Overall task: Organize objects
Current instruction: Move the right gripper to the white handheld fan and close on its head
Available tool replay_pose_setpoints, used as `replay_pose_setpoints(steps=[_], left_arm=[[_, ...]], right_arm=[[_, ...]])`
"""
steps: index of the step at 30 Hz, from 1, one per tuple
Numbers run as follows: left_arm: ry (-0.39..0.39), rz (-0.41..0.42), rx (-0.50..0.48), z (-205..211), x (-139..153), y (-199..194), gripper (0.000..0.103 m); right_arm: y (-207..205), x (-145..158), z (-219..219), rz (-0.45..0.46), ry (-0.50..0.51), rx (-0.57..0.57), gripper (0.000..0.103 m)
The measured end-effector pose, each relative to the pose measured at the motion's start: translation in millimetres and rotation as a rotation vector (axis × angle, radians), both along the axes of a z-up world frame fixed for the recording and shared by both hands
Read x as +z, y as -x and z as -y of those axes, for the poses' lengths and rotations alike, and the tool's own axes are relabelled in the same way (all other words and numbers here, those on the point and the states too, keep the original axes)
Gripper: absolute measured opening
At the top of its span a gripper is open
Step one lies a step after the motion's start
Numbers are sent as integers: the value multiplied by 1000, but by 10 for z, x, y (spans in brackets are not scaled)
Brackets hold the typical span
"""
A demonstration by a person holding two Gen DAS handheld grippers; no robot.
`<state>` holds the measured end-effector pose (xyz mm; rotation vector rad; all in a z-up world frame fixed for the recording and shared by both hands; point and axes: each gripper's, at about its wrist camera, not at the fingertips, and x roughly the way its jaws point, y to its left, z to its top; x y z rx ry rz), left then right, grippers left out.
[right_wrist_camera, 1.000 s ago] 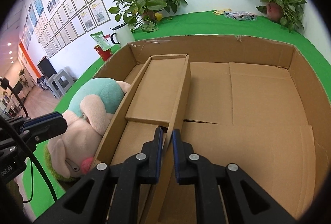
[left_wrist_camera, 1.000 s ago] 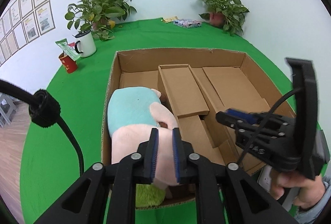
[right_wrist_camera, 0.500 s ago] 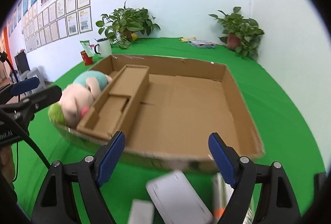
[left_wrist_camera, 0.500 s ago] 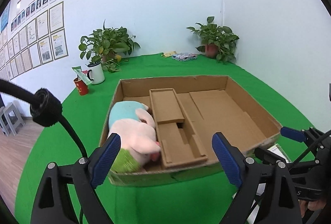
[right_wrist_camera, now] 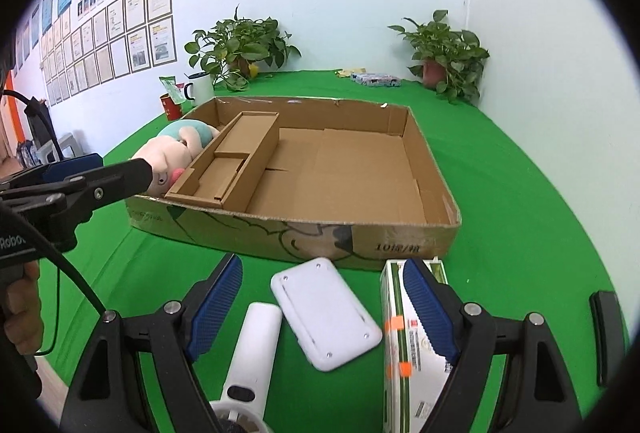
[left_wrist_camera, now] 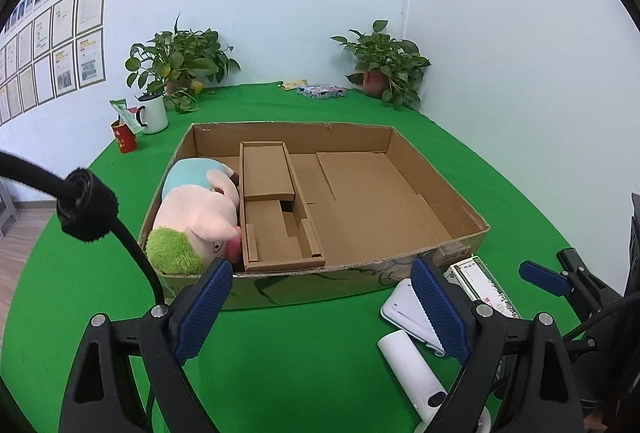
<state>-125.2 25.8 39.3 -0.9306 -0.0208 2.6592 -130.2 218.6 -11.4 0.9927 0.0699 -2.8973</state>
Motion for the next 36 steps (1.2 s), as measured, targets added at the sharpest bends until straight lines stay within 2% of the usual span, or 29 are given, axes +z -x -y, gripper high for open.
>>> replay_pose_setpoints(steps=[3, 10, 15, 19, 23, 27, 34, 35, 36], left_arm=[[-14, 11, 5, 25, -1, -16, 91], [8, -11, 17, -7, -14, -119, 91], [-21, 41, -10, -7, -121, -65, 91], [-104, 188, -74, 9, -343, 78, 91], [-191, 335, -135, -50, -671, 250, 89], [-268, 471, -208, -204, -973, 412, 80], [-331, 603, -310, -435, -1295, 457, 78], [-342, 623, -324, -462, -1339, 457, 78], [-349, 633, -332, -479, -1367, 448, 78]], right_arm=[[-56, -5, 16, 1, -1, 13, 82], [-163, -41, 92, -18, -47, 33, 82], [-181, -77, 103, -3, -25, 53, 88], [-287, -191, 43, 59, 67, 118, 88], [-497, -424, 105, 140, 68, 165, 88], [-559, -520, 184, 184, 104, 195, 88], [-567, -556, 276, 209, 65, 226, 83], [-568, -563, 269, 214, 68, 229, 81], [-572, -572, 266, 214, 62, 230, 75]])
